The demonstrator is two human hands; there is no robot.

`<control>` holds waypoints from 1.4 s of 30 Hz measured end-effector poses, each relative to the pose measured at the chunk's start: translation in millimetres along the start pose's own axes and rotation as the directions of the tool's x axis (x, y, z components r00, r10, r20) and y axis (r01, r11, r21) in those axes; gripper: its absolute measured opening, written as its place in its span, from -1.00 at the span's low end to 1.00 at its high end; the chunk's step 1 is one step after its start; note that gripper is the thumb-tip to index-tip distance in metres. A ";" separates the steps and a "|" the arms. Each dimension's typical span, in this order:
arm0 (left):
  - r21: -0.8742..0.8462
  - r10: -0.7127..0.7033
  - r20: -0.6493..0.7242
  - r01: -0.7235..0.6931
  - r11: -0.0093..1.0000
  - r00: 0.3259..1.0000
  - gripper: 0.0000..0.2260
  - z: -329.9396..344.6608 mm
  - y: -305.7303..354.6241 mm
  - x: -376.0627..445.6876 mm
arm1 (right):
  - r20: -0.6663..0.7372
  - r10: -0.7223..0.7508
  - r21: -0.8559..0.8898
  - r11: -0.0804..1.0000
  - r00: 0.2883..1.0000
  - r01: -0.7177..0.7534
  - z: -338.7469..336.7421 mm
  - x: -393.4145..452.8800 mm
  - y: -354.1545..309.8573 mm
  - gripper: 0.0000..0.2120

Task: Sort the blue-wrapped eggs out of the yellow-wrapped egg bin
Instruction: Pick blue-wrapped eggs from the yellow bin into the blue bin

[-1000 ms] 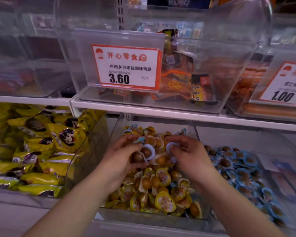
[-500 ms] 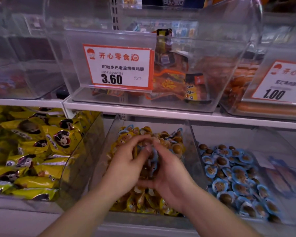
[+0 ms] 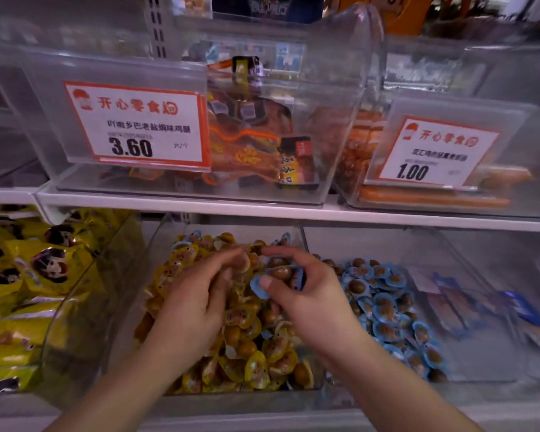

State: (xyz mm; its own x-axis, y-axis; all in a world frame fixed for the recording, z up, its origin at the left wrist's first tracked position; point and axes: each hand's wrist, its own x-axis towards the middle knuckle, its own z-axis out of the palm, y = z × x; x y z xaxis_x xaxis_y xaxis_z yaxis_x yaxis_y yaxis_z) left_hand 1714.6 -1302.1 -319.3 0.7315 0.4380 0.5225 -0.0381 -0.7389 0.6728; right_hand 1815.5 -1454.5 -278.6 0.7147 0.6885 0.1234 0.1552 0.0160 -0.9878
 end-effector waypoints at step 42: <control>0.607 -0.225 0.546 -0.196 0.770 0.807 -0.29 84.9 -21.0 40.6 | -0.023 -0.055 -0.428 0.903 0.998 0.040 -53.1 -2.0 60.3 -0.44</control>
State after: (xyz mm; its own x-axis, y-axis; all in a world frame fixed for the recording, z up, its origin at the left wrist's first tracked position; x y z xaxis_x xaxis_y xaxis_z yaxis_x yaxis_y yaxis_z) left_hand 1802.9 -1312.3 -356.7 0.9706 0.2401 -0.0163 0.2405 -0.9658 0.0974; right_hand 1859.6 -1493.4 -333.3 0.7205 0.6696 0.1800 0.4610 -0.2687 -0.8458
